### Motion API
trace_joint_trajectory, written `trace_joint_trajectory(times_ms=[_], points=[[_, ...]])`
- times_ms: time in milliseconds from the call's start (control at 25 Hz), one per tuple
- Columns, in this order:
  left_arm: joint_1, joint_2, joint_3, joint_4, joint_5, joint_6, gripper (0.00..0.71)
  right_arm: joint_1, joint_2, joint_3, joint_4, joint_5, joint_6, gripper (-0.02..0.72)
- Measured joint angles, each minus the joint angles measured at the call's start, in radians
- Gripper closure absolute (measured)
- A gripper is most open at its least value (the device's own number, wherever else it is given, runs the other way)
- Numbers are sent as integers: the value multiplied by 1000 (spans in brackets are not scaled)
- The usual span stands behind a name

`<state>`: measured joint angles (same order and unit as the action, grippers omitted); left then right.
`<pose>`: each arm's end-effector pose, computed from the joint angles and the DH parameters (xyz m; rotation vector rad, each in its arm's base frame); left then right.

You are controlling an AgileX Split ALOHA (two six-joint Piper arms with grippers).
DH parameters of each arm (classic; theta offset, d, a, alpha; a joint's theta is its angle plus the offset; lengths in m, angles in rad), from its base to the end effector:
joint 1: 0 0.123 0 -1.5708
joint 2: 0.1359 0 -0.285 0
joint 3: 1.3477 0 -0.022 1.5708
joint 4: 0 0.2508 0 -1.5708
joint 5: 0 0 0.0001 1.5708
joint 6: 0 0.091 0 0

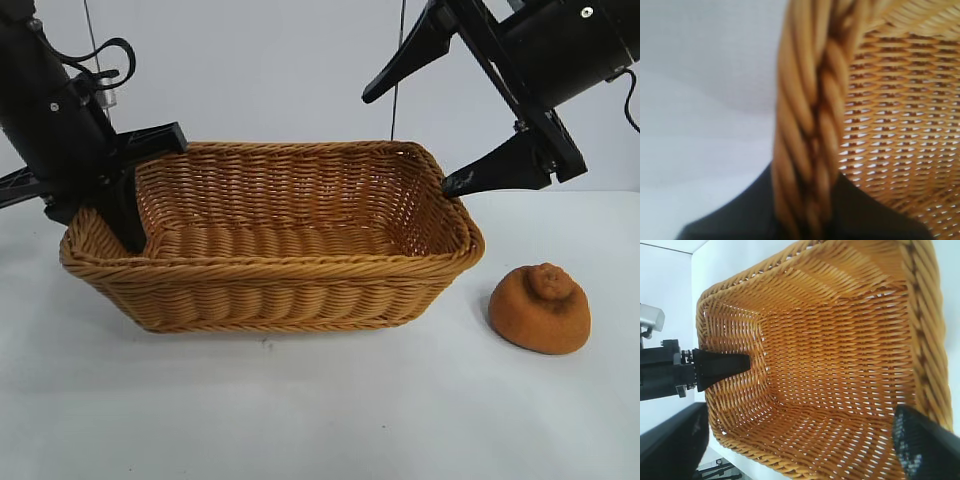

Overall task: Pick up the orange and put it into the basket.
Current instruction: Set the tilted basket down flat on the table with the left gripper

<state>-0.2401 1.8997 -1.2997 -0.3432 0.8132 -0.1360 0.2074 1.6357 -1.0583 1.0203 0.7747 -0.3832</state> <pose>0.3647 -0.1122 0.1889 -0.1494 2.9153 -0.4677 0.3118 0.1211 0.2436 0.0830 2.5913 1.0747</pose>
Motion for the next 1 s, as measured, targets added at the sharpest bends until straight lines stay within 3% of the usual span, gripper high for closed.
trace_joint_trajectory(times_ms=[400,1000], points=[[0,14,7,4,-14,22,625,0,0,0,0,-1,0,20],[0,173,6,-31,-23,49,603,0,0,0,0,-1,0,20]])
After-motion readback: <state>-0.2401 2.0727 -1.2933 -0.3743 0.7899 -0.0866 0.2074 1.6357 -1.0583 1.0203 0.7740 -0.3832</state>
